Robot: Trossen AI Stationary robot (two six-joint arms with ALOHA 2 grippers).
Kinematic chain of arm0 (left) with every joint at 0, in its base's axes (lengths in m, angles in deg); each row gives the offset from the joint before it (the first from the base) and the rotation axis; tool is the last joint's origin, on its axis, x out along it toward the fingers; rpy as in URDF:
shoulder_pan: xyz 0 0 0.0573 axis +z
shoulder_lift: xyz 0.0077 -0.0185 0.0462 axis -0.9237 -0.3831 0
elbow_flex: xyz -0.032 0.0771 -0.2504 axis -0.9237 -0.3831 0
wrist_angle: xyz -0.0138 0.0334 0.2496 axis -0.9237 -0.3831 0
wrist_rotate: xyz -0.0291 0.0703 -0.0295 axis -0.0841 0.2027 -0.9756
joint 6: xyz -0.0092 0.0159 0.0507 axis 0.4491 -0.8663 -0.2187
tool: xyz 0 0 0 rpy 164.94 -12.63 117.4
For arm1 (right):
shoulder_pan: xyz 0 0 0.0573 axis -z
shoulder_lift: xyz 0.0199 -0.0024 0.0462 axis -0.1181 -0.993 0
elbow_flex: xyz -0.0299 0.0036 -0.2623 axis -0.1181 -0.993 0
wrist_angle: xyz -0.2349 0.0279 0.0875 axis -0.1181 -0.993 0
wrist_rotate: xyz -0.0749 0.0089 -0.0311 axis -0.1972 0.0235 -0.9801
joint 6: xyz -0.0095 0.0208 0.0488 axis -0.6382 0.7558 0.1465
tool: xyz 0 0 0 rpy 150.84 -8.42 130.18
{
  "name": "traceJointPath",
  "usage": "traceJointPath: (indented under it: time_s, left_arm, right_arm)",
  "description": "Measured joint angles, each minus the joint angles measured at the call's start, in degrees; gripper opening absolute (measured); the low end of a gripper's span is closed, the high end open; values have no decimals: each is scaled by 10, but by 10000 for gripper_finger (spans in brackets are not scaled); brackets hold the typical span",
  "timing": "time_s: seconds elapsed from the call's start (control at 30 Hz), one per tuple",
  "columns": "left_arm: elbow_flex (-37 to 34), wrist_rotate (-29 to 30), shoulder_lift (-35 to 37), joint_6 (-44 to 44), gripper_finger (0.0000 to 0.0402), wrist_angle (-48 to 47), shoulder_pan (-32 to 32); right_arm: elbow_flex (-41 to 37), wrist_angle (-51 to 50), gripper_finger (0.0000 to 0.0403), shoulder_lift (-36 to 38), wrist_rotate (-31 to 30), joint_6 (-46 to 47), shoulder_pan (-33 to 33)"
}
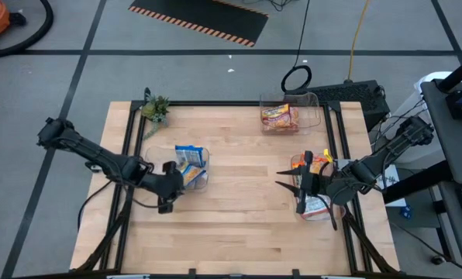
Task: Sort Maruchan noodles
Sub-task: Put the blue noodle pack into the bottom left transparent bin
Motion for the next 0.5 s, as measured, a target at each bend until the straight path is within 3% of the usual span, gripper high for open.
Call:
traceJointPath:
  time_s: [0.17,0.5]
  left_arm:
    - [-15,22,1,45,88,-69,23]
    - [29,30,34,120,88,-155,11]
  right_arm:
    - [0,0,114,0,0,-4,0]
    - [0,-4,114,0,1,0,0]
